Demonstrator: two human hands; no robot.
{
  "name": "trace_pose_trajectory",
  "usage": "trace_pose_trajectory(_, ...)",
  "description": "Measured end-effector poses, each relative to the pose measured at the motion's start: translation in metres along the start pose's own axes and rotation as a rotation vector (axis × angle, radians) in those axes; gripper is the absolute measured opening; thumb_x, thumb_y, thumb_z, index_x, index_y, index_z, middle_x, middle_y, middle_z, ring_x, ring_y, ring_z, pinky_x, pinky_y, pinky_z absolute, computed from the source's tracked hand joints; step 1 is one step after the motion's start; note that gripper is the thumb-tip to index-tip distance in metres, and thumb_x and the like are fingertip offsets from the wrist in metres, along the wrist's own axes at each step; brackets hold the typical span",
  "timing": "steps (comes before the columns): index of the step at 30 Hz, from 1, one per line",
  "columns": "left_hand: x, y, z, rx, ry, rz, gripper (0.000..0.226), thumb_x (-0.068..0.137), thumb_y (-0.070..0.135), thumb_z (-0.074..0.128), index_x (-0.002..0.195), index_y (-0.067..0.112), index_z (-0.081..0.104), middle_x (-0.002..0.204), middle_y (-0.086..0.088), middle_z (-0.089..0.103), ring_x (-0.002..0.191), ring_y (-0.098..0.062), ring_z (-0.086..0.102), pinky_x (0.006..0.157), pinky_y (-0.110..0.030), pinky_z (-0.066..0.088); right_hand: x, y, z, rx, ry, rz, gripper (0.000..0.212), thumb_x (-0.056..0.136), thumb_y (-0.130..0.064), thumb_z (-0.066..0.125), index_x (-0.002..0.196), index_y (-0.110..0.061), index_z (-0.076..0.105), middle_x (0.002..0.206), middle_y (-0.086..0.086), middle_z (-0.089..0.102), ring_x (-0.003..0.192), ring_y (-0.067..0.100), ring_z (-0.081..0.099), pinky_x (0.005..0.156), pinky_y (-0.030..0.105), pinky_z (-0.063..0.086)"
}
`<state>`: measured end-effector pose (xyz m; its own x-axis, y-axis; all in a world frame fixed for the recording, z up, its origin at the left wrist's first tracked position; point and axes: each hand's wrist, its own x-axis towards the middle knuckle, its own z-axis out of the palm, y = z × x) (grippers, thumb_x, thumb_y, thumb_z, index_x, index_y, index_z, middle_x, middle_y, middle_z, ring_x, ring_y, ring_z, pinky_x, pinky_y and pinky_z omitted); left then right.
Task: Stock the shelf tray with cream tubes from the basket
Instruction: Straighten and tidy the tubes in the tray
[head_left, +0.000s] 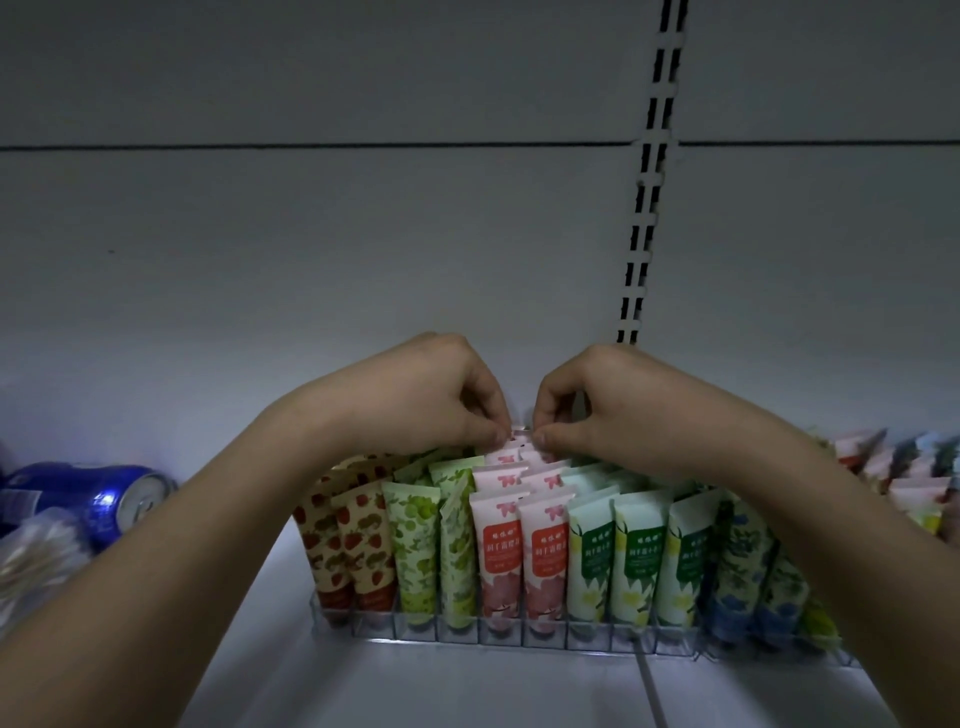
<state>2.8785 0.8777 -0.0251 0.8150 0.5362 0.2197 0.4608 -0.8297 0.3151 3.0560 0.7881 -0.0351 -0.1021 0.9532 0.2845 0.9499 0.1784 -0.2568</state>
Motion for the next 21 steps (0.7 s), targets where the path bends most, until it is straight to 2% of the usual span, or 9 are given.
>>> trace_pose_trajectory(2, 0.002, -0.001, 0.0, 0.014, 0.073, 0.005, 0.006, 0.081, 0.029, 0.074, 0.085, 0.034, 0.076, 0.074, 0.026, 0.07, 0.069, 0.013, 0.061, 0.059, -0.006, 0.044, 0.001, 0.001, -0.001, -0.016, 0.029, 0.002, 0.008, 0.086, -0.036, 0.068, 0.081, -0.03, 0.071, 0.077, -0.017, 0.068, 0.071, -0.003, 0.061, 0.071, 0.026, 0.053)
trace_pose_trajectory(6, 0.004, -0.004, 0.003, 0.134, 0.205, -0.037, 0.01, 0.081, 0.033, 0.072, 0.089, 0.037, 0.075, 0.084, 0.024, 0.07, 0.074, 0.009, 0.061, 0.071, -0.022, 0.052, 0.003, 0.004, -0.002, -0.052, 0.112, 0.004, 0.007, 0.089, -0.028, 0.064, 0.087, -0.031, 0.07, 0.085, -0.017, 0.068, 0.078, -0.002, 0.061, 0.078, 0.033, 0.054)
trace_pose_trajectory(9, 0.005, -0.004, 0.008, 0.249, 0.257, -0.069, 0.012, 0.08, 0.036, 0.07, 0.09, 0.04, 0.074, 0.087, 0.023, 0.07, 0.079, 0.003, 0.061, 0.07, -0.024, 0.051, 0.004, 0.006, 0.003, -0.094, 0.108, 0.017, 0.007, 0.089, -0.027, 0.064, 0.091, -0.031, 0.07, 0.09, -0.016, 0.069, 0.084, 0.001, 0.062, 0.082, 0.035, 0.054)
trace_pose_trajectory(14, 0.006, -0.005, 0.014, 0.285, 0.247, -0.086, 0.013, 0.08, 0.038, 0.067, 0.092, 0.04, 0.073, 0.09, 0.023, 0.07, 0.084, 0.0, 0.062, 0.067, -0.024, 0.049, 0.004, 0.007, 0.008, -0.087, 0.077, 0.025, 0.007, 0.088, -0.032, 0.067, 0.089, -0.029, 0.072, 0.087, -0.015, 0.07, 0.081, 0.002, 0.063, 0.08, 0.035, 0.055)
trace_pose_trajectory(21, 0.008, -0.006, 0.021, 0.324, 0.224, -0.079, 0.015, 0.083, 0.034, 0.067, 0.096, 0.038, 0.073, 0.095, 0.019, 0.07, 0.083, -0.002, 0.062, 0.07, -0.024, 0.049, 0.004, 0.012, 0.006, -0.064, 0.034, 0.034, 0.011, 0.09, -0.024, 0.065, 0.091, -0.03, 0.074, 0.088, -0.016, 0.07, 0.08, -0.001, 0.063, 0.081, 0.033, 0.055)
